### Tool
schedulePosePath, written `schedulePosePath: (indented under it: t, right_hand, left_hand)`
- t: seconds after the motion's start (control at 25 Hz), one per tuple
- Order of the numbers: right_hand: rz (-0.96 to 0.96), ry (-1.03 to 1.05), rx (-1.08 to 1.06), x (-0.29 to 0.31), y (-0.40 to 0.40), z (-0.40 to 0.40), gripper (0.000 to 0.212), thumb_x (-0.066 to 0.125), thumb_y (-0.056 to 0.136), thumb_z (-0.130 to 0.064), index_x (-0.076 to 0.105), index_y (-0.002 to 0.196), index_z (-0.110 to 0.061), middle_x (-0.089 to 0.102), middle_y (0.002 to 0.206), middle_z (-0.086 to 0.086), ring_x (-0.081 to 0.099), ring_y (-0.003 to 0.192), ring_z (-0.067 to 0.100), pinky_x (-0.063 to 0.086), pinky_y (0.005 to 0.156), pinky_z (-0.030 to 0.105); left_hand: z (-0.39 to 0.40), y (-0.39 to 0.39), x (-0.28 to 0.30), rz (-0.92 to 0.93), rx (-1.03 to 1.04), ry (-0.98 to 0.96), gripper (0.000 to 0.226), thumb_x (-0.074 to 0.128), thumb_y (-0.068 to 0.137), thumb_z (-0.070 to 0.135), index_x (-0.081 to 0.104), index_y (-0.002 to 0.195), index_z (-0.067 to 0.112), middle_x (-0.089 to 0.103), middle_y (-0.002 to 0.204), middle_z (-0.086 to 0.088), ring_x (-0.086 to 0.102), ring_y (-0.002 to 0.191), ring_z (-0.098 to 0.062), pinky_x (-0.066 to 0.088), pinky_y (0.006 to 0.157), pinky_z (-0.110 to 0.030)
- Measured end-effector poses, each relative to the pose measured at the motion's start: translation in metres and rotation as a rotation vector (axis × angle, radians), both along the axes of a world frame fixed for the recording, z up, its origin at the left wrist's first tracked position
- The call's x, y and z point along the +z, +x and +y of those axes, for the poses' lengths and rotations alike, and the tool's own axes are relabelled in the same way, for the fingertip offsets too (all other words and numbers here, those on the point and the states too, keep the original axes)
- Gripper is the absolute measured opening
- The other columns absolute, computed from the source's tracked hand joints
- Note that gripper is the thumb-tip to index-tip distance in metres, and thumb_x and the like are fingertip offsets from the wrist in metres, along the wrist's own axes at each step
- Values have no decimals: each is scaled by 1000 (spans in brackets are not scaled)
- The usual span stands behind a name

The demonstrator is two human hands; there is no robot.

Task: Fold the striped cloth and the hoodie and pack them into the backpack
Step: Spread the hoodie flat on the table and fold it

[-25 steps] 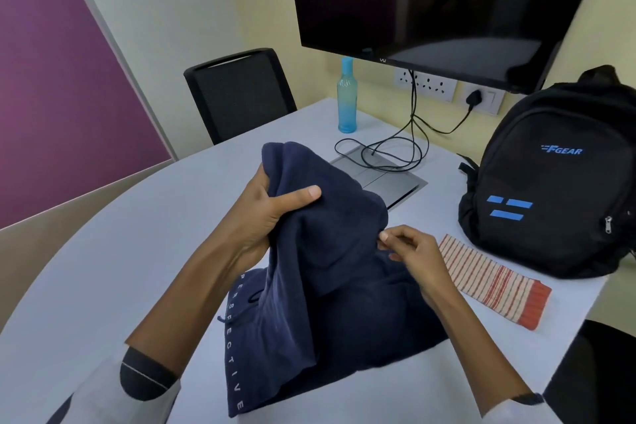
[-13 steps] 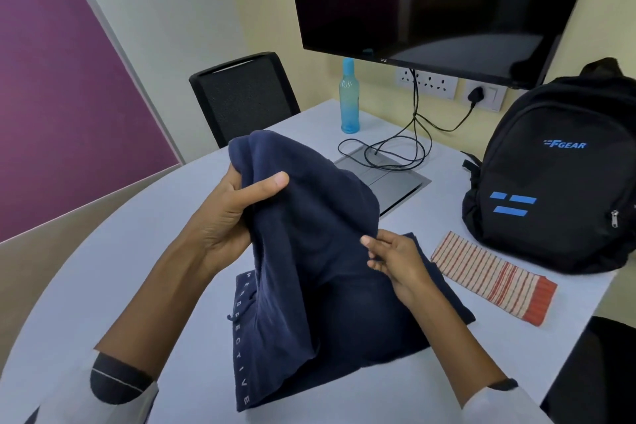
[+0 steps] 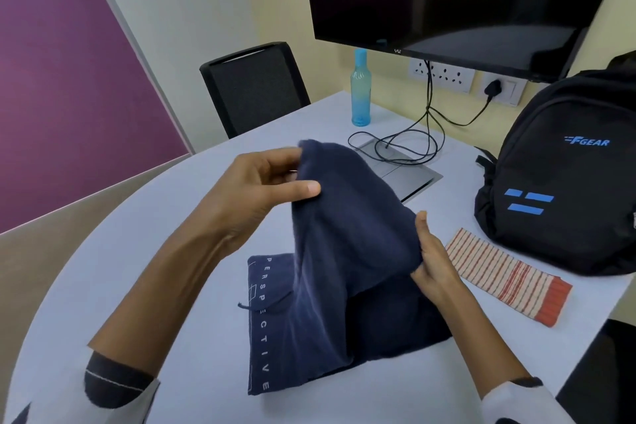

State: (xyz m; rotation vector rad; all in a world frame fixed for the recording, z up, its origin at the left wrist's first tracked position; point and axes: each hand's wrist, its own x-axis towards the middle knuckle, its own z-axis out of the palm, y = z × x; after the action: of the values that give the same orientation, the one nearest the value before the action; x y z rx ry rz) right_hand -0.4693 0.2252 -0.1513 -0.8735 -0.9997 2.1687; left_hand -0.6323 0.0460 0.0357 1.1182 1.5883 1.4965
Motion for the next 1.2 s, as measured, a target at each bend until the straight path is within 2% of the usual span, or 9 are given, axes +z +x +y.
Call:
schedulePosePath:
  t: [0.12, 0.24, 0.4, 0.52, 0.64, 0.8, 0.88, 1.04, 1.2]
  right_hand:
    - [-30, 75, -41, -10, 21, 15, 70, 88, 52, -45, 69, 108, -7, 70, 112, 13, 67, 103, 22, 55, 86, 29]
    - [-8, 21, -139, -15, 45, 30, 53, 76, 64, -40, 70, 106, -9, 69, 114, 11, 67, 104, 19, 56, 81, 28]
    - [-237, 72, -162, -38, 67, 33, 60, 68, 73, -47, 62, 122, -12, 70, 115, 4, 66, 105, 20, 56, 79, 27]
    - [-367, 38, -226, -67, 81, 27, 42, 62, 88, -37, 61, 124, -17, 67, 116, 0, 62, 106, 21, 52, 85, 34]
    - [-488, -31, -272, -85, 88, 20, 17, 59, 93, -32, 67, 97, -18, 68, 99, 0, 62, 94, 22, 52, 87, 43]
    - [-710, -59, -341, -121, 97, 24, 31, 57, 94, -34, 64, 81, -8, 66, 93, 12, 61, 92, 34, 54, 83, 53]
    - [-773, -65, -342, -136, 104, 24, 35, 56, 93, -36, 64, 81, -4, 66, 91, 13, 61, 91, 35, 56, 79, 51]
    - [-843, -19, -325, -149, 113, 23, 40, 60, 91, -36, 59, 69, -3, 64, 78, 11, 62, 79, 30, 57, 65, 43]
    - [-984, 173, -208, -146, 119, 26, 49, 69, 83, -38, 44, 56, -7, 55, 57, 9, 59, 50, 22, 50, 47, 24]
  left_hand:
    - [23, 7, -16, -15, 79, -26, 34, 67, 80, 0, 67, 113, 6, 71, 108, -8, 66, 104, -20, 50, 94, -27]
    - [50, 11, -39, -72, 43, -68, 49, 71, 78, 2, 62, 124, 18, 68, 117, -1, 66, 102, -18, 52, 92, -27]
    - [94, 12, -78, -87, -85, -138, 58, 72, 77, 11, 56, 130, 29, 65, 122, 3, 59, 115, -20, 48, 98, -47]
    - [130, 9, -108, -59, -67, -165, 51, 67, 84, 7, 55, 132, 23, 66, 121, -5, 60, 112, -19, 49, 98, -34]
    - [166, 9, -143, -42, -112, -274, 53, 66, 84, 7, 55, 132, 26, 63, 122, -1, 58, 105, -11, 49, 89, -24]
    - [208, 5, -199, -205, -60, -354, 53, 67, 81, 0, 60, 125, 28, 68, 101, -7, 63, 104, -19, 52, 86, -23]
    - [223, 0, -225, -312, -20, -375, 50, 66, 81, -5, 63, 121, 25, 70, 97, -8, 66, 98, -18, 54, 79, -19]
    - [239, -8, -269, -363, 48, -466, 33, 67, 79, -6, 73, 100, 18, 70, 109, -6, 64, 99, -17, 52, 91, -27]
    - [241, -14, -300, -205, 140, -514, 23, 71, 78, -1, 74, 89, 19, 71, 92, -1, 65, 86, -13, 50, 96, -34]
